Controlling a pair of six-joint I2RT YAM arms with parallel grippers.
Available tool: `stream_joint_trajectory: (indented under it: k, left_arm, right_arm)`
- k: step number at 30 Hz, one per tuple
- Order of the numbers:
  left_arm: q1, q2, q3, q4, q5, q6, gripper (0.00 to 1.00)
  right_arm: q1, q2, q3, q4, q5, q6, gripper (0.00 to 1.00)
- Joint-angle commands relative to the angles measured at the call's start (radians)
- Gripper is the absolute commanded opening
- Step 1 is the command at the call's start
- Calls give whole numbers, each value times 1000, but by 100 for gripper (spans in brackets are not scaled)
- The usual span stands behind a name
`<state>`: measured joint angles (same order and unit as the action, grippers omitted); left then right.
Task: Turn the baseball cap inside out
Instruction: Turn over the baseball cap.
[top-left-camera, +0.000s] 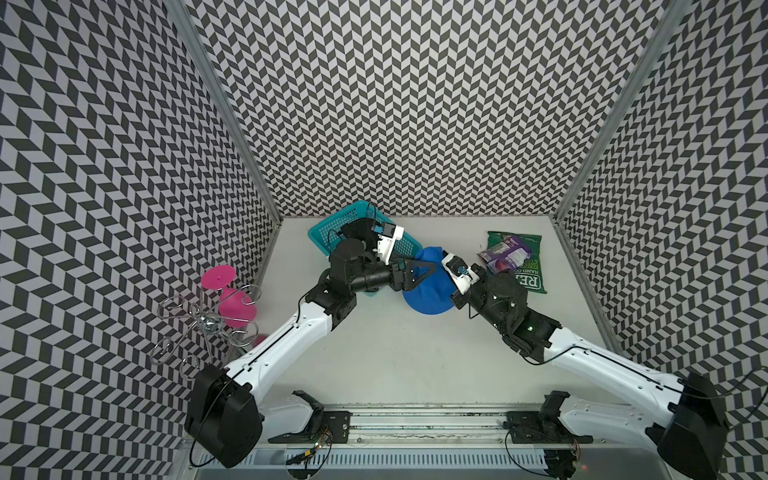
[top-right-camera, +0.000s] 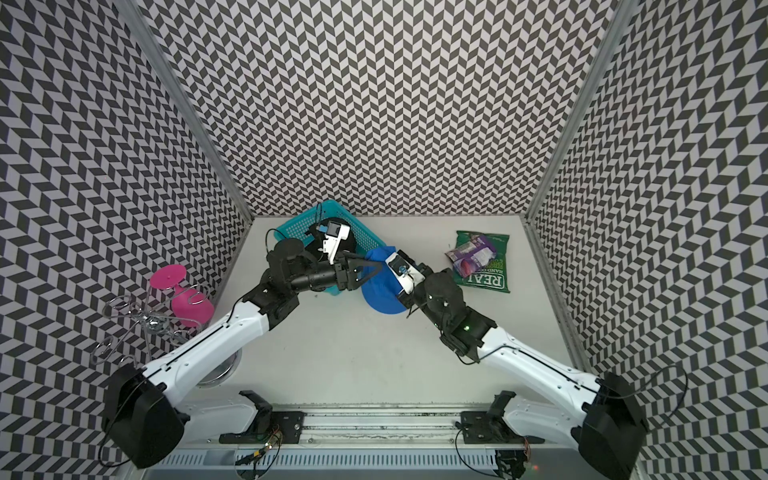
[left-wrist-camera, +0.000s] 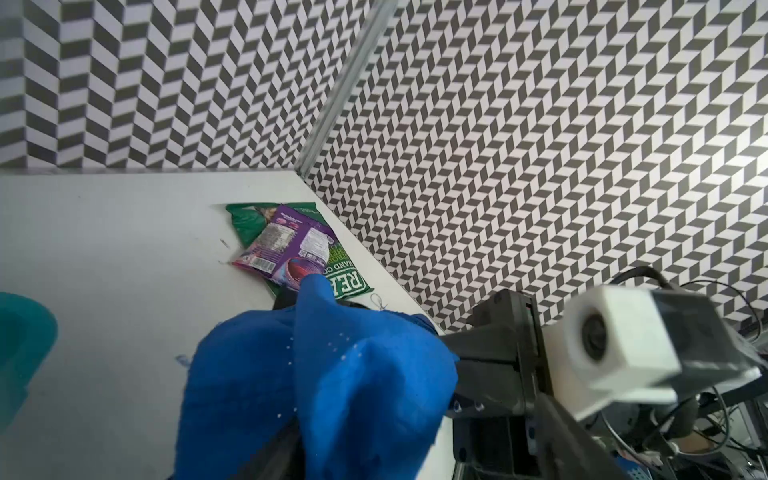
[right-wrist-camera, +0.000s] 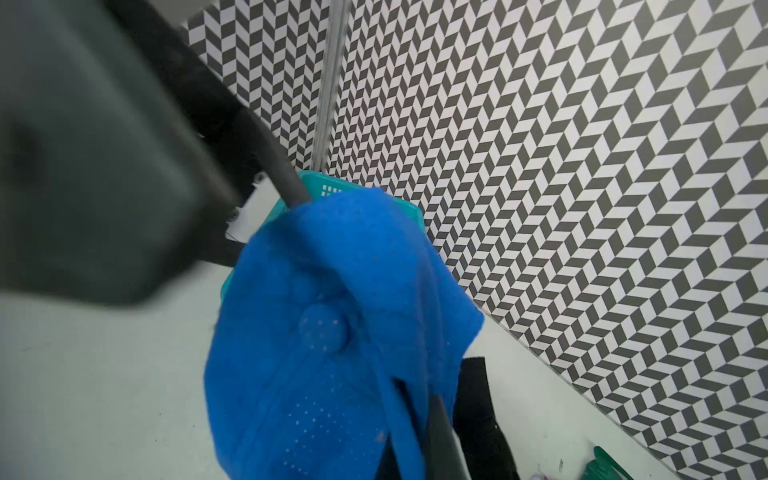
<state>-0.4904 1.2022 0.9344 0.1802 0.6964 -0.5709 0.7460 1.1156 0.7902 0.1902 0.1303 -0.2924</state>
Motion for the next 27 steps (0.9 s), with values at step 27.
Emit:
stream_joint_trajectory:
  k: [27]
  left_arm:
    - [-22,-68,-291,590,168,-86,99]
  right_arm:
    - [-412,46,358,285,-1119,1011,0]
